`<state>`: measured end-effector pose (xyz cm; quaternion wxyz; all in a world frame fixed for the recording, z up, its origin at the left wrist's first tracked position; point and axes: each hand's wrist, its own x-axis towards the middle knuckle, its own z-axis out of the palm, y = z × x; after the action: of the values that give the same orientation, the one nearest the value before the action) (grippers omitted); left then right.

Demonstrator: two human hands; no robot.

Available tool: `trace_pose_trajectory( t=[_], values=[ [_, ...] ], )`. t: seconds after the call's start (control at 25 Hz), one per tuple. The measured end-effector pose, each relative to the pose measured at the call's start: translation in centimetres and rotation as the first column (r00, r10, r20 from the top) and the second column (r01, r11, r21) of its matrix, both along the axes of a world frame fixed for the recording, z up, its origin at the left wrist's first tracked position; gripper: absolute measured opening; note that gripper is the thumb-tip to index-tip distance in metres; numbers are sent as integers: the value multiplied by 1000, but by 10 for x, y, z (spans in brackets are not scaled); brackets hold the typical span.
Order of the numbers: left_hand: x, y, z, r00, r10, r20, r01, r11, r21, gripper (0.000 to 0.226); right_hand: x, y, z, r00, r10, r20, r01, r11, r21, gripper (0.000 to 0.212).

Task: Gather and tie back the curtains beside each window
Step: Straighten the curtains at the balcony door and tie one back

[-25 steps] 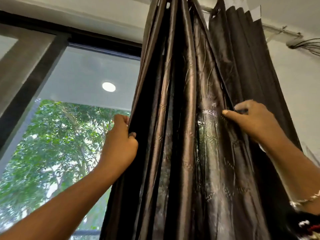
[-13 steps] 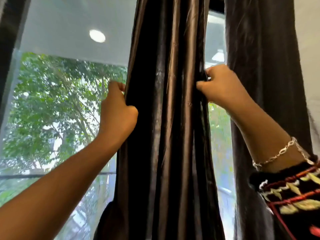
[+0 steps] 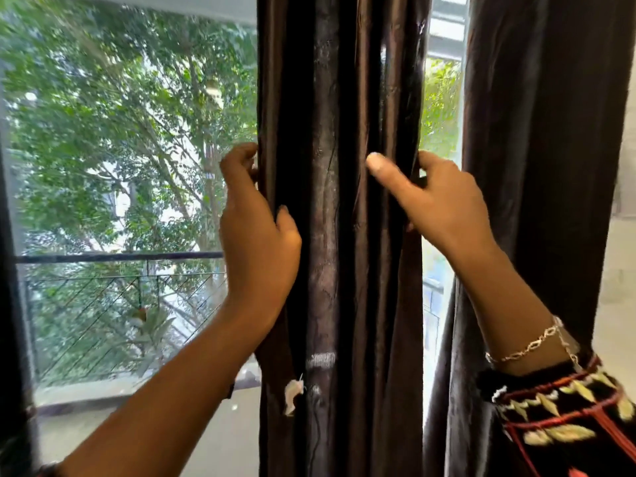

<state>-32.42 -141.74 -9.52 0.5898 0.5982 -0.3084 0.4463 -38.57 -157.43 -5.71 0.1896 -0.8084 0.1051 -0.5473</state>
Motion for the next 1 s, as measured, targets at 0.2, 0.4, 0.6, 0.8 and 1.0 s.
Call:
trace_pose_trajectory(
  t=[0.2,0.4,0.6,0.8,1.0],
  values=[
    [-22,-30,-42,788,334,518,-535,787,306,54,6,-16,-31,977,-183,-107,172,980,-102,45],
    [-31,-64,-70,982,140,-128,-54,854,518,67,1,-24,-57,982,-155,-107,149,987,-62,35],
    [-27,-78,-85,887,308,-344,-131,882,452,61,5,-19,-81,986,-24,-164,24,1000,-3,34],
    [-31,-68,-97,818,421,-393,-195,845,499,40,13,-5,-87,967,130,-218,-130,991,15,25],
    [-46,-62,-106,884,367,-289,-198,855,479,29,15,20,-92,947,246,-205,-232,969,87,54]
  ],
)
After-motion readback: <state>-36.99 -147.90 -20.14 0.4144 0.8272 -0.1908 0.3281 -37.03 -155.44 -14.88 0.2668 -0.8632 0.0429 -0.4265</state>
